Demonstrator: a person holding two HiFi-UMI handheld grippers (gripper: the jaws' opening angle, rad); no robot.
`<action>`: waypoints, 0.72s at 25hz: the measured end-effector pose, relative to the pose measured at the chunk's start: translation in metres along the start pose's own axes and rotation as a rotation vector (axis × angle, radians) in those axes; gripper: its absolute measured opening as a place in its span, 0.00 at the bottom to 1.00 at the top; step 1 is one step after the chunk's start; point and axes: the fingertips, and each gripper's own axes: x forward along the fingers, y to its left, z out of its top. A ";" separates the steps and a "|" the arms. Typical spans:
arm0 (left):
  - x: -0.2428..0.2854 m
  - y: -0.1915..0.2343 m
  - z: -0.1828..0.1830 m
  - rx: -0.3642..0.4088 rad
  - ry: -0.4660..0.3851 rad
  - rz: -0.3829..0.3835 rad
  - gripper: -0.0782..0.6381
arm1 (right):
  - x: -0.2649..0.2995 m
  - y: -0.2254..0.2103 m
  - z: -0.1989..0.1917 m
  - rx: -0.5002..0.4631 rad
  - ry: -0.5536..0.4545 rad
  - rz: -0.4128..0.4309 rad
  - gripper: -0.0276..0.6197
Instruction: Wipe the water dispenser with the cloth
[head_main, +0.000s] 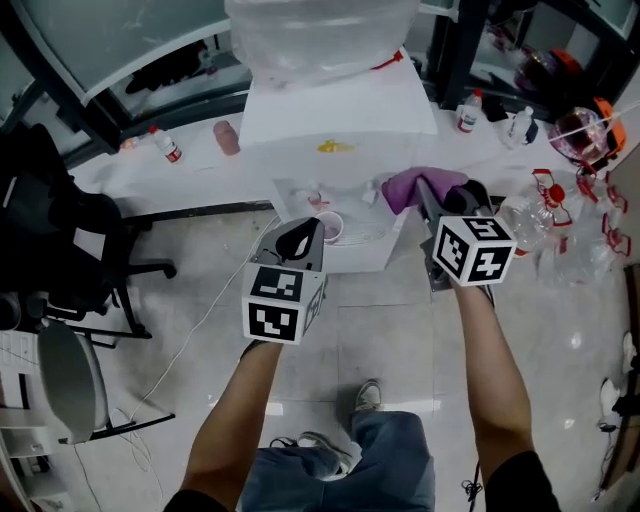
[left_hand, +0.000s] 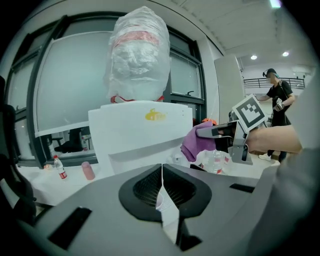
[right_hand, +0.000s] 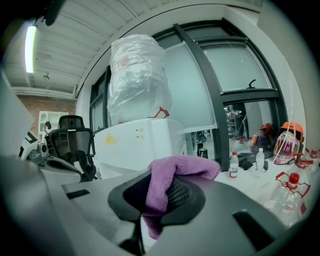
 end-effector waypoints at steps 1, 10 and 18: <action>0.004 0.000 -0.004 0.005 -0.007 -0.002 0.15 | 0.001 -0.001 -0.005 -0.008 -0.003 -0.003 0.11; 0.034 0.006 -0.046 0.024 -0.056 -0.002 0.15 | 0.016 -0.003 -0.061 -0.055 -0.027 -0.013 0.11; 0.054 0.021 -0.086 0.029 -0.110 0.004 0.15 | 0.034 -0.009 -0.104 -0.109 -0.052 -0.028 0.11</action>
